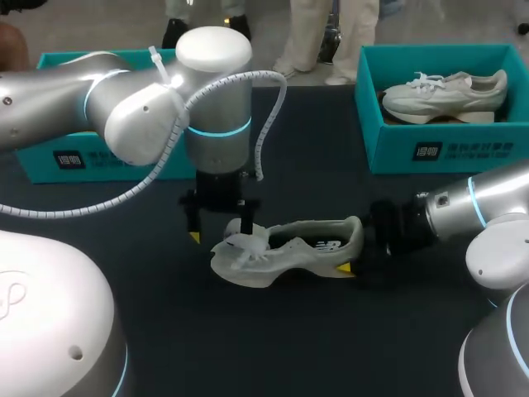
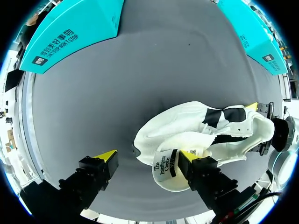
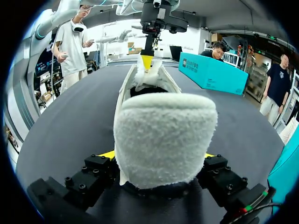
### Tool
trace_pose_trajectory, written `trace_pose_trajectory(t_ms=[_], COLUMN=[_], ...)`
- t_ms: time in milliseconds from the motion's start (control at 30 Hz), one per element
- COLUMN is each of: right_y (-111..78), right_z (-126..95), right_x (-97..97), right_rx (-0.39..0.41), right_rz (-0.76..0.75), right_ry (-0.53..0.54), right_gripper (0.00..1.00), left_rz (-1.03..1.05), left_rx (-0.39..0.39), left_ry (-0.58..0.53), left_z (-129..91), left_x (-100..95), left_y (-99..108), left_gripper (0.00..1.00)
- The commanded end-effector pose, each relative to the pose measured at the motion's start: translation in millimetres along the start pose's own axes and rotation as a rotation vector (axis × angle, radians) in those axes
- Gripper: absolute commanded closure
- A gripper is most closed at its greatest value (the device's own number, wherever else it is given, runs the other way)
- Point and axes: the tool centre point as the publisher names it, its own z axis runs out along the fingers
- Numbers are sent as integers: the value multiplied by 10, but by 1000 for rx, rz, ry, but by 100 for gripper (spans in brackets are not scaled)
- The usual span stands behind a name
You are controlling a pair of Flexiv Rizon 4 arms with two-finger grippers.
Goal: Take the shoe out of the shoebox, open the shoe tongue, remove and reinsert the insole, then place the shoe into the shoebox
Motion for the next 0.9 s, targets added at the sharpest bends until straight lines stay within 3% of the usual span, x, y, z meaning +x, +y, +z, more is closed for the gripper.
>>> trace_pose_trajectory(t_ms=[33, 400, 567, 600, 633, 900], right_y=[-17, -17, -17, -17, -17, -17], right_z=[40, 40, 40, 40, 40, 40], right_x=[0, 0, 0, 0, 0, 0], right_rx=[3, 3, 3, 3, 3, 3], right_rz=[0, 0, 0, 0, 0, 0], right_ry=[-2, -2, -2, -2, -2, -2], right_gripper=[100, 100, 100, 100, 100, 100], left_rz=[51, 311, 656, 689, 748, 1182], left_rx=[31, 61, 32, 69, 56, 109], left_ry=[32, 104, 172, 185, 200, 117], left_z=[-106, -307, -413, -452, -487, -788], left_x=[30, 220, 282, 289, 298, 461], left_y=[19, -62, -204, -240, -286, -454], left_gripper=[0, 0, 0, 0, 0, 0])
